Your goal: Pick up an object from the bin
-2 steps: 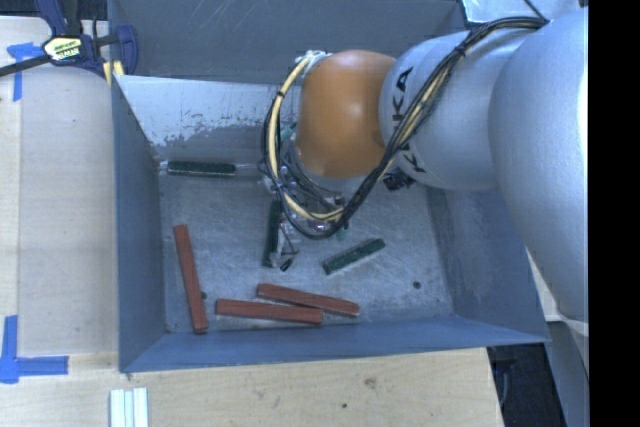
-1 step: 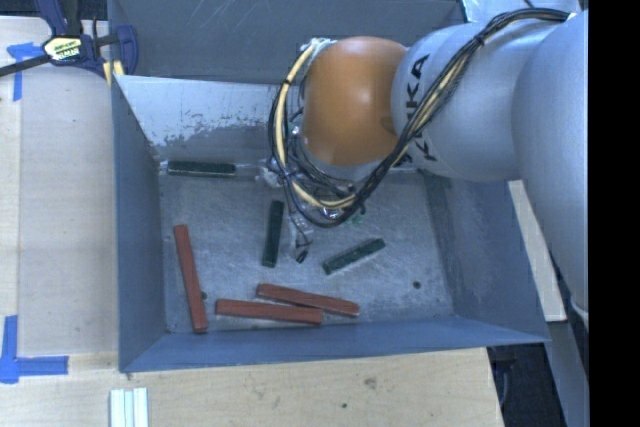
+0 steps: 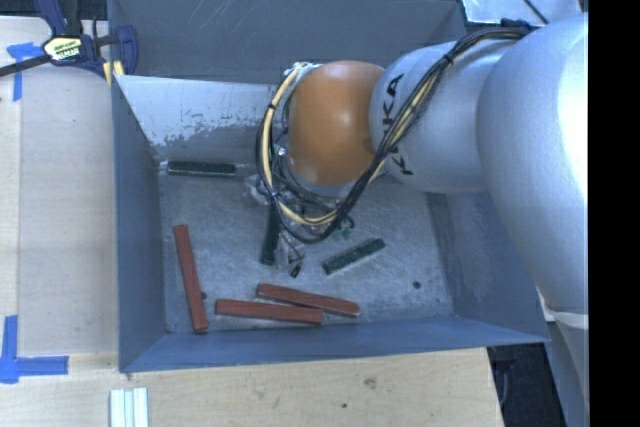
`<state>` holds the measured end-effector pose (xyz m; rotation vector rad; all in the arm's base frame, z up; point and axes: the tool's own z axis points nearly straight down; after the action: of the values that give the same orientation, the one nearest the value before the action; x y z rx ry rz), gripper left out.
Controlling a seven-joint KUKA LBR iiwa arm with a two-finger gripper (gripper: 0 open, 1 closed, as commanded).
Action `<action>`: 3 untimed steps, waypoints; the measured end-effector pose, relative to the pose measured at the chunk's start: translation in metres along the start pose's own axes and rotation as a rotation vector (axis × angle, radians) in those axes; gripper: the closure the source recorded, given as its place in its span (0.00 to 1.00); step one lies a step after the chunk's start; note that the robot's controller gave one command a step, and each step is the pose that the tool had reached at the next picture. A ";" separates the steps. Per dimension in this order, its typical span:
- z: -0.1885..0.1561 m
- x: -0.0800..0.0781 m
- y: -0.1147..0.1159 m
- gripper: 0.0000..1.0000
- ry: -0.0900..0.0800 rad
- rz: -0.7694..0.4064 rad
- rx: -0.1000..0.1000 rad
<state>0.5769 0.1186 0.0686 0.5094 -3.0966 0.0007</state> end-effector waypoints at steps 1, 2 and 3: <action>-0.001 0.000 -0.001 0.00 -0.002 0.004 0.000; -0.003 -0.003 0.000 1.00 -0.014 0.004 -0.001; -0.031 -0.005 -0.001 1.00 -0.010 0.008 0.001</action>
Offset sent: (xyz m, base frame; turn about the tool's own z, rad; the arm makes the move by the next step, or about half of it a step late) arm 0.0000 0.0000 0.0000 0.0000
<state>0.5822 0.1195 0.0993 0.4993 -3.1086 -0.0008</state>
